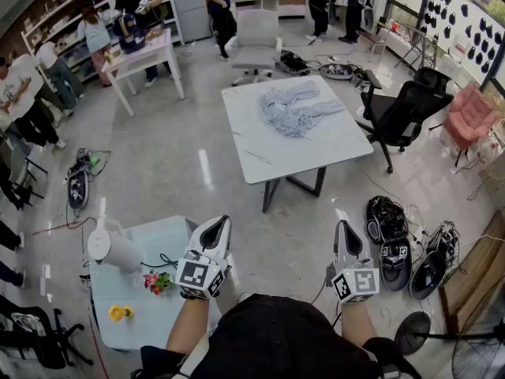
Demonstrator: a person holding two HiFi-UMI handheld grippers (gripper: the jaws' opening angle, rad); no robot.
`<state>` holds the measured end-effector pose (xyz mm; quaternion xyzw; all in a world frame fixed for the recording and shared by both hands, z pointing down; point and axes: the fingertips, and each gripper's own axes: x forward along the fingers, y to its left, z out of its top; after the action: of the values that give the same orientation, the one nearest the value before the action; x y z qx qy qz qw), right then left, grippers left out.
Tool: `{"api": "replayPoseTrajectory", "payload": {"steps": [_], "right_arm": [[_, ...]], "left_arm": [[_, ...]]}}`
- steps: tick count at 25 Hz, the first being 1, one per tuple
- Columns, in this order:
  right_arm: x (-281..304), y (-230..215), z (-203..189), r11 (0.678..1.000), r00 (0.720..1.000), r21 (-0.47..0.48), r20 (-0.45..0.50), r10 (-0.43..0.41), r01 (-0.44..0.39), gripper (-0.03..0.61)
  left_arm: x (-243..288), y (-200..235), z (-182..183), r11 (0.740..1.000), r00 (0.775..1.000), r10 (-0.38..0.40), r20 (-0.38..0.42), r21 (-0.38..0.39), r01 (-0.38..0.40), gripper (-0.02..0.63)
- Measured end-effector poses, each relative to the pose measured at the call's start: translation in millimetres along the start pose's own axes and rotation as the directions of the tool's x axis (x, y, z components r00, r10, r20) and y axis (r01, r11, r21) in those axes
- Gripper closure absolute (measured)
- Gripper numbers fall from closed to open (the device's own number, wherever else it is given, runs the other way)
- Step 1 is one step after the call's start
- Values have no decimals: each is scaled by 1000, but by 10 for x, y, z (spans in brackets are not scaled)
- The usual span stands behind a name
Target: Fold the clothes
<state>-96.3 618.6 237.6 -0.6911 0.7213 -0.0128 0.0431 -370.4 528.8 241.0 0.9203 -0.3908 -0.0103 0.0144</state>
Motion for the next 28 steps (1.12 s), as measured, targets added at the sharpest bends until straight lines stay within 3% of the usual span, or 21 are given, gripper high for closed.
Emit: {"api": "replayPoseTrajectory", "payload": {"steps": [10,22,23,25,26,28], "right_arm": [[-40,37,-179,1000,998,18,-60,0,1,575],[135,202,-30,999,1000,14,-7,30,-30,567],[162,264,-20,999,999,4,-6,45,-45,523],[220,409,-1,997,997,-18,-4,78,-78,355],[245,472,4,996,996,-28,-1,87,-87,311],[282,560,7,995,996,-41,4,93,-92,276]], "left_arm": [[-82,-37,-104,1000,999,-14,-37,-1,14,611],[-117,167,-17,1000,1000,11,4,-7,-11,609],[-123,204,-15,1000,1000,14,5,-20,-14,549],[-138,295,-10,998,1000,28,9,-50,-28,332],[-153,349,-2,998,999,44,12,-56,-43,289],[-187,439,19,996,997,70,17,-51,-69,270]]}}
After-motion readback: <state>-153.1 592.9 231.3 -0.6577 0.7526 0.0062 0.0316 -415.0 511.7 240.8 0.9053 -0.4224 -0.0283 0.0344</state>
